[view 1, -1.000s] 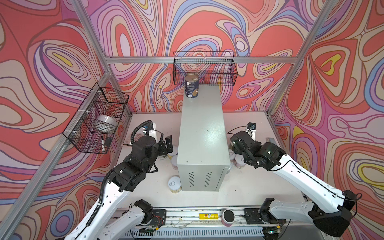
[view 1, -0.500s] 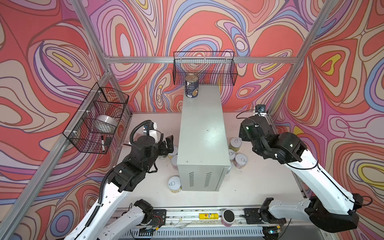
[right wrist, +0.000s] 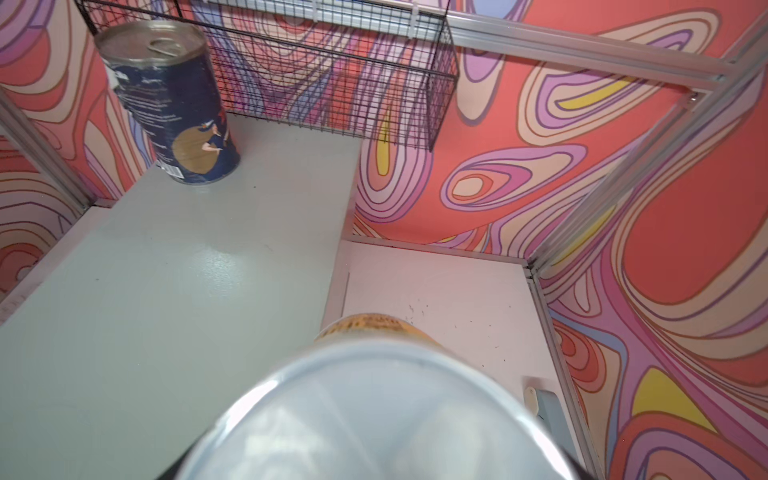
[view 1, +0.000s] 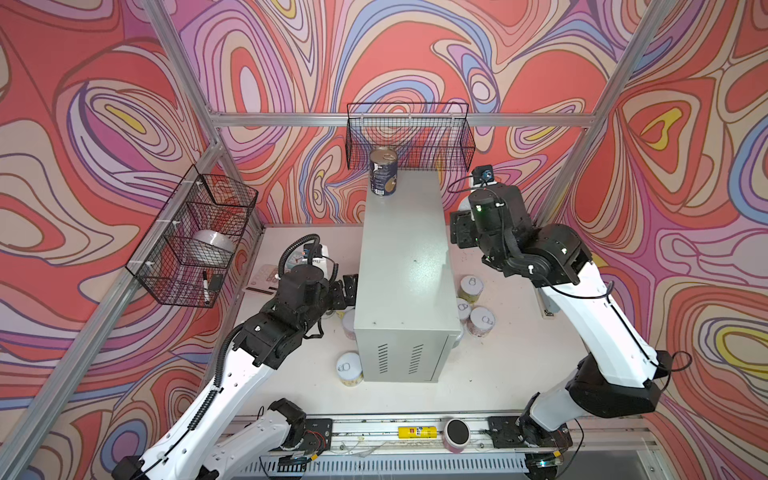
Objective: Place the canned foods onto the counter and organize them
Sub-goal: 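Lift the white-lidded tub with the right gripper toward the cabinet top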
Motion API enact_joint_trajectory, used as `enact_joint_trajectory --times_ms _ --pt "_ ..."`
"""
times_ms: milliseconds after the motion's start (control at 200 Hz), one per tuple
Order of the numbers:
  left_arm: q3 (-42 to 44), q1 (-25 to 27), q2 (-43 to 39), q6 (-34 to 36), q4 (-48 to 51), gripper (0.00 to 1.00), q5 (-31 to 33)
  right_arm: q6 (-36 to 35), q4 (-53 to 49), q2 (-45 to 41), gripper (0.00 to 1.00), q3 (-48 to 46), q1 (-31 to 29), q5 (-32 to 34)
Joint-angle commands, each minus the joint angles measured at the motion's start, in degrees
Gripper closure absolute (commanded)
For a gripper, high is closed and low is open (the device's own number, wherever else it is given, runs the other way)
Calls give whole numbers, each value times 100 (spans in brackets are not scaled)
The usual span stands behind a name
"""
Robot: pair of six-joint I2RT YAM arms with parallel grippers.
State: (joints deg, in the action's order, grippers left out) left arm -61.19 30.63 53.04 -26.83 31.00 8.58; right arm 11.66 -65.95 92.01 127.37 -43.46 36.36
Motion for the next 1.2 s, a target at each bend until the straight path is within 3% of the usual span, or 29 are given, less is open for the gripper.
enact_joint_trajectory --times_ms 0,376,561,766,941,1197 --pt "-118 -5 109 14 -26 9 65 -304 204 229 100 550 9 -419" --pt "-517 -4 254 511 108 7 593 -423 -728 1436 100 2148 9 -1401" --pt "-621 -5 380 576 91 7 543 -264 -814 1613 100 2258 232 -2049" --pt "-622 -6 427 558 58 7 500 -199 -811 1721 100 2248 411 -2342" --pt "-605 -13 477 551 45 7 514 -217 -827 1829 69 2172 444 -2514" --pt "-601 -12 578 553 -75 6 436 -190 -589 1829 36 1984 444 -2487"
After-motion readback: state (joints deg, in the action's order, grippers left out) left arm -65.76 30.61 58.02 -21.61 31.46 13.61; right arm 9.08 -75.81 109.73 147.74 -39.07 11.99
